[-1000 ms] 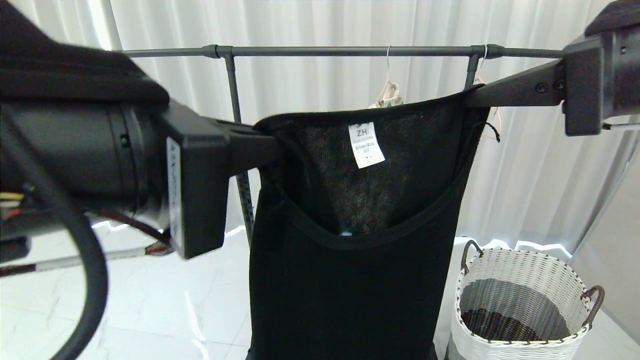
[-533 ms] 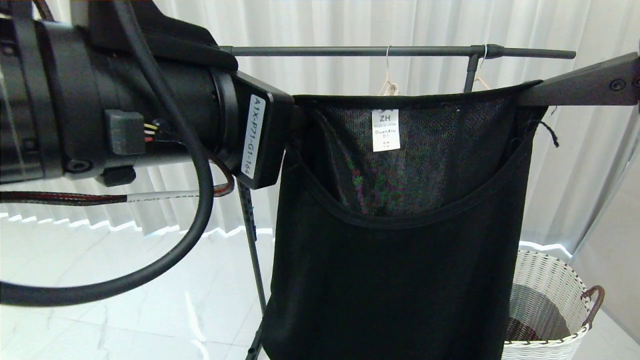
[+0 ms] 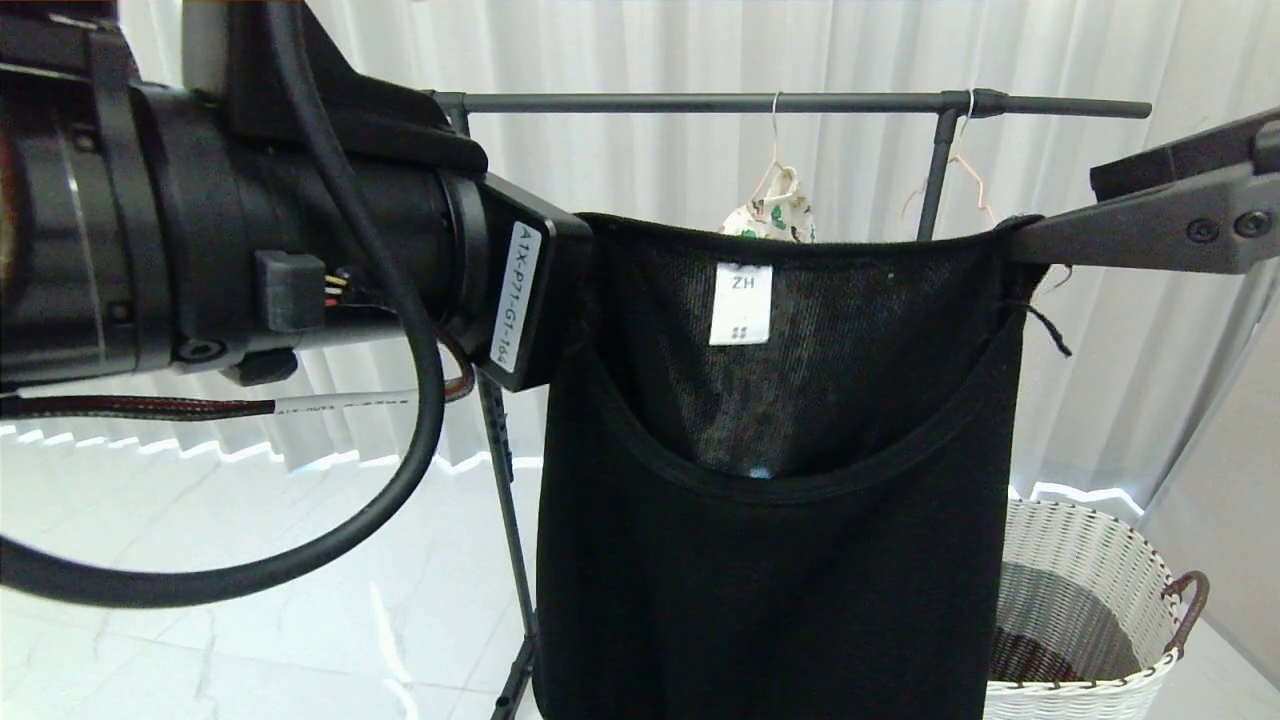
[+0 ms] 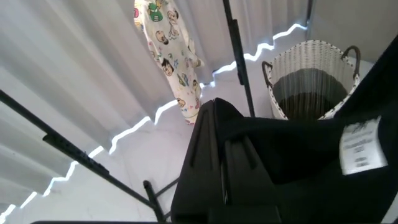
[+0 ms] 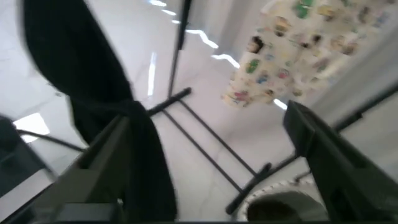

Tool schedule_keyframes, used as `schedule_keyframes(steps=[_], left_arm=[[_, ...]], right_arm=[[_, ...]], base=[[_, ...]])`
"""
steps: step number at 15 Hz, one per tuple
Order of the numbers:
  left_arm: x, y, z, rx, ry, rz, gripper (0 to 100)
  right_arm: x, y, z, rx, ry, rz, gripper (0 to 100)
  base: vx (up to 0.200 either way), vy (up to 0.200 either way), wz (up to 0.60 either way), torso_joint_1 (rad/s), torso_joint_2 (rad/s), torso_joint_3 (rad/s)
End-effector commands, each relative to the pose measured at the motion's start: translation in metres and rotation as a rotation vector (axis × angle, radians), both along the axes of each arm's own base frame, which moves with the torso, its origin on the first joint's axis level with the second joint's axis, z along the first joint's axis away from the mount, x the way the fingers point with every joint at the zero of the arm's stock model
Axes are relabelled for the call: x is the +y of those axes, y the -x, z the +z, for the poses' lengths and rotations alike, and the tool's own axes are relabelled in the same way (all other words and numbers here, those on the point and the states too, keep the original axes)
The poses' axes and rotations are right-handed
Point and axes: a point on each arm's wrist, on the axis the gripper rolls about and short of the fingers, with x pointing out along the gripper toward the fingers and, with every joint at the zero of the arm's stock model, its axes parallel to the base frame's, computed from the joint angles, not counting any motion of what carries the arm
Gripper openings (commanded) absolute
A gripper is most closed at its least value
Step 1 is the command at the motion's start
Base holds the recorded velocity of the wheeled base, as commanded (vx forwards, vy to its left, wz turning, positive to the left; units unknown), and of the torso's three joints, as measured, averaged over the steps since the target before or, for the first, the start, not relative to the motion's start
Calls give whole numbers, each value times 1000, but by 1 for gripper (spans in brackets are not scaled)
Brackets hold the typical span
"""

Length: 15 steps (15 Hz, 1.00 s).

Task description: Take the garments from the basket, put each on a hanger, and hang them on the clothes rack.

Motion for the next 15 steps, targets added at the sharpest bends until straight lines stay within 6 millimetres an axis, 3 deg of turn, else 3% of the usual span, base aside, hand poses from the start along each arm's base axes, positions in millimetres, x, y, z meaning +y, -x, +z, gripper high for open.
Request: schedule_keyframes(steps=[1, 4, 8, 11, 13, 15], left_arm=[[6, -6, -8, 9, -35, 43, 0], [12, -16, -19, 10, -96, 155, 0], [32, -12, -31, 21, -139, 259, 0], [80, 5, -60, 62, -199, 416, 0], [122, 28, -82, 89, -205, 547, 0], [151, 44, -98, 120, -189, 666, 0]], right_arm=[[-6, 0, 2, -9, -10, -27, 100], [-18, 7, -2, 8, -17, -2, 100], [-40, -5, -16, 20, 48, -190, 100], [-80, -22, -42, 59, 267, -588, 100], [-100, -28, -60, 109, 281, -715, 100], [-105, -27, -77, 89, 264, -746, 100]], base=[[0, 0, 0, 0, 0, 0], [0, 0, 0, 0, 0, 0], [0, 0, 0, 0, 0, 0], [0, 0, 0, 0, 0, 0], [0, 0, 0, 0, 0, 0], [0, 0, 0, 0, 0, 0]])
